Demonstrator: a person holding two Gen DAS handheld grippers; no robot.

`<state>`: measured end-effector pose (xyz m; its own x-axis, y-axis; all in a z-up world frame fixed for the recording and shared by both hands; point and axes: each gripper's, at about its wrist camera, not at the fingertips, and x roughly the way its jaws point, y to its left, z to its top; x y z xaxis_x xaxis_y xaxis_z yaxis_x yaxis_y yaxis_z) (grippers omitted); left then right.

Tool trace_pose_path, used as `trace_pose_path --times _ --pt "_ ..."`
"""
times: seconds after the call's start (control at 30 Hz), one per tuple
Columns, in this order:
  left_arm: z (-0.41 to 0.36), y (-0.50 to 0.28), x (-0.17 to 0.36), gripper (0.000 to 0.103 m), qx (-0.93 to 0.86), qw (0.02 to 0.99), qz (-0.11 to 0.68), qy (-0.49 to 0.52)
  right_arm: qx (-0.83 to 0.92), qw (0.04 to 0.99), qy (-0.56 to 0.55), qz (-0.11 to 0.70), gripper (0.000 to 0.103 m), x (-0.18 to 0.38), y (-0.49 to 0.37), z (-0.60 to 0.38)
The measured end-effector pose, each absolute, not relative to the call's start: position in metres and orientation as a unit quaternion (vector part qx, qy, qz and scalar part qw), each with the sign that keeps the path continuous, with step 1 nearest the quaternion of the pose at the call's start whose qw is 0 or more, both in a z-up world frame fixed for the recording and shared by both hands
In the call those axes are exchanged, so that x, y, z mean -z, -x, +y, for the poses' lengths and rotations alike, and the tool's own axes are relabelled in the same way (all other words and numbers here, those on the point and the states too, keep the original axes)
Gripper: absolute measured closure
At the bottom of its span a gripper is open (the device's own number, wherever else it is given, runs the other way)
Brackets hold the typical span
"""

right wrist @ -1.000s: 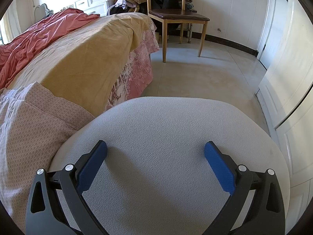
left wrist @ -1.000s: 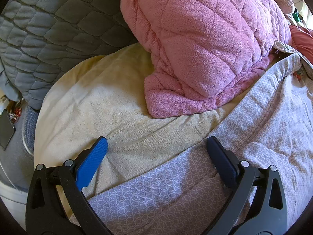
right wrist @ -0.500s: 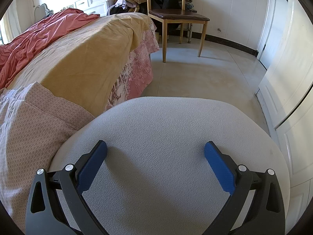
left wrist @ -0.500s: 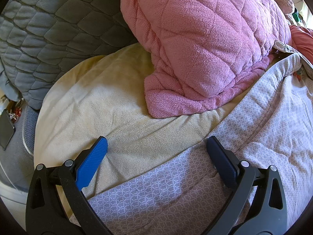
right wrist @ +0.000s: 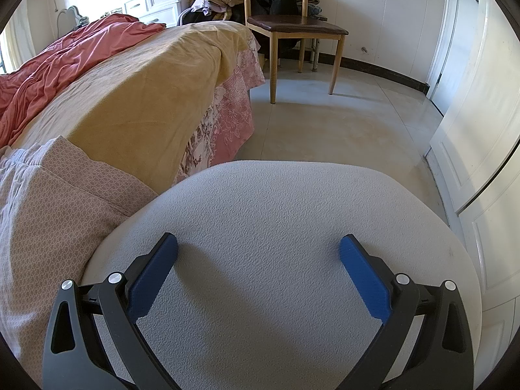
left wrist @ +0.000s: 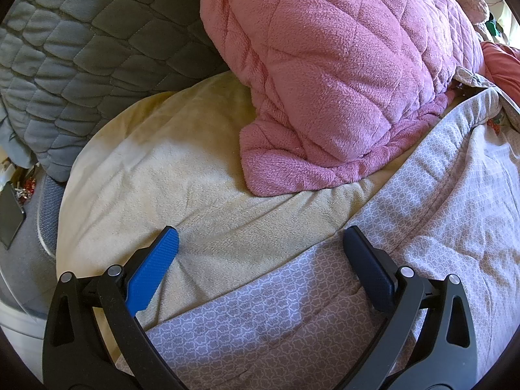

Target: Fold small clothes

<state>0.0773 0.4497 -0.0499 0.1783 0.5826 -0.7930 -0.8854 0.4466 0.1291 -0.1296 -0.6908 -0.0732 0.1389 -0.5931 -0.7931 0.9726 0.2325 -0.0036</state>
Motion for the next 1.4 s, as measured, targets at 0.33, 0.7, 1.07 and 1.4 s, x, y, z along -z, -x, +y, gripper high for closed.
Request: trace_pose_path --times 0.33,0.7,1.07,1.4 --pt "0.449 -0.078 0.050 0.008 -0.494 0.745 0.409 0.184 0.556 0.704 -0.273 0.348 0.004 0.073 0.130 -0.691" --pt "0.446 -0.090 0.055 0.008 -0.501 0.738 0.417 0.174 0.556 0.704 -0.273 0.348 0.004 0.073 0.130 -0.691" --pt "0.447 -0.086 0.060 0.008 -0.499 0.743 0.407 0.180 0.556 0.704 -0.273 0.348 0.004 0.073 0.130 -0.691" --pt "0.445 -0.089 0.060 0.008 -0.502 0.740 0.412 0.175 0.556 0.704 -0.273 0.348 0.004 0.073 0.130 -0.691"
